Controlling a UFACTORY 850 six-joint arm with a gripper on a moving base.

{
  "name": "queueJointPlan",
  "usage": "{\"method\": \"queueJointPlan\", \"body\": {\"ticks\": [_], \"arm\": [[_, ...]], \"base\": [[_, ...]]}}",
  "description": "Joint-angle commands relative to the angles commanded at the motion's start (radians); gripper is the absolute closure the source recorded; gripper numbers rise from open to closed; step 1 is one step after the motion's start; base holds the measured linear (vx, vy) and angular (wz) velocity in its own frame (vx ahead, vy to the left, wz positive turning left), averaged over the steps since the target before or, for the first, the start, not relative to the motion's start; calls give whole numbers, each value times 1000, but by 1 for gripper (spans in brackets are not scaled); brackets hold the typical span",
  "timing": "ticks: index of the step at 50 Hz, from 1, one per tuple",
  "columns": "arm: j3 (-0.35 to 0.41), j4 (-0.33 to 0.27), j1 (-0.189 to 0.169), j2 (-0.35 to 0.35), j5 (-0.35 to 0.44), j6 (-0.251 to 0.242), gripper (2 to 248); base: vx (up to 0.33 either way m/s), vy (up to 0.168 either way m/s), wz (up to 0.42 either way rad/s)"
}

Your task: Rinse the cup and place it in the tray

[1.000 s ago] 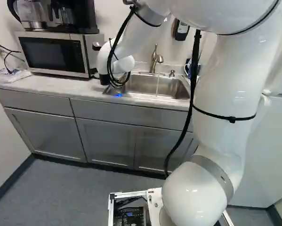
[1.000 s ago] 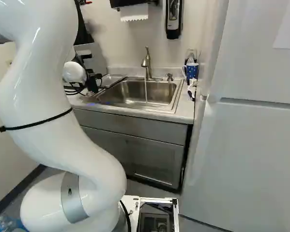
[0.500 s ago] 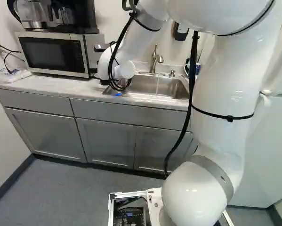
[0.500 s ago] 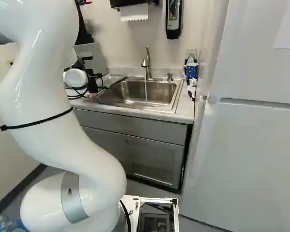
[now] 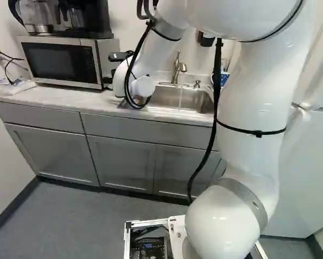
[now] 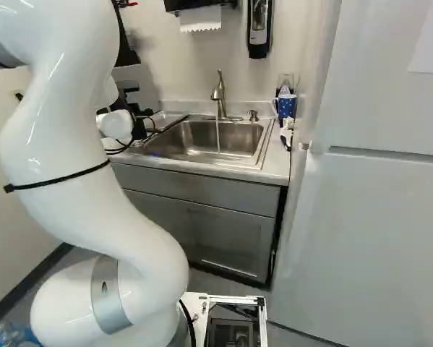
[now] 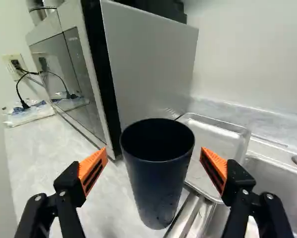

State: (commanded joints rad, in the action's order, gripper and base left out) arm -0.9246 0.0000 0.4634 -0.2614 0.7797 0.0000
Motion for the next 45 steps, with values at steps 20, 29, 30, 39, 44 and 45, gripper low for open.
{"method": "queueJointPlan", "body": {"ticks": [20,29,30,39,44,45], "arm": [[15,0,-2,-27,21,0,3],[16,0,-2,-32,21,0,5],[16,0,-2,-32,21,0,39],[16,0,-2,-32,21,0,77],[16,0,-2,-32,21,0,114],[16,0,-2,-32,21,0,114]], "base": [[0,0,0],[0,0,0],[0,0,0],[0,0,0],[0,0,0],[0,0,0]]}}
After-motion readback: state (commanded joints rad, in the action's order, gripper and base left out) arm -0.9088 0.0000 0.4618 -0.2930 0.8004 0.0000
